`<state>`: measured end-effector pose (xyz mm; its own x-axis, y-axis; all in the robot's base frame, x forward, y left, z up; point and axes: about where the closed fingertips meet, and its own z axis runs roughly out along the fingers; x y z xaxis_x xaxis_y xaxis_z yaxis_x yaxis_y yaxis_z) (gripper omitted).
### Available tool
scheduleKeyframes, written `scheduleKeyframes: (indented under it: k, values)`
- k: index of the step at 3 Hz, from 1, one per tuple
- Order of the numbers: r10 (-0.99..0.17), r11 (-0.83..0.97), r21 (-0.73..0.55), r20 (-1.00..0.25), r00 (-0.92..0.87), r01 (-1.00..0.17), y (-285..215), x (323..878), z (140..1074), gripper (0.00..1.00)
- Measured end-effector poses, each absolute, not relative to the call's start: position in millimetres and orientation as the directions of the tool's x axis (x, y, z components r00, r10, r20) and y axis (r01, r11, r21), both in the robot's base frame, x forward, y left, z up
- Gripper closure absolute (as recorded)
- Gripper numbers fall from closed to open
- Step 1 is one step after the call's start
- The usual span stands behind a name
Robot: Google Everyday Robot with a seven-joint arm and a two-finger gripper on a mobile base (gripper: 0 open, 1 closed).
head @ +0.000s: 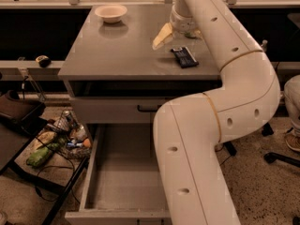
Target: Place rxbar blueberry into middle drawer
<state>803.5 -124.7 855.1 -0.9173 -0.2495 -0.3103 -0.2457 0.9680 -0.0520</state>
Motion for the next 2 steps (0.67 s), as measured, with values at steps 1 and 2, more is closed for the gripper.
scheduleKeyframes:
  k: [1, 2]
  values:
    - [-0.135, 0.989, 0.019, -0.332, -0.934, -0.149, -154.8, 793.1, 865.5, 0.0]
    - [-0.12, 0.99, 0.027, -0.341, -0.932, -0.137, -155.9, 797.3, 862.2, 0.0]
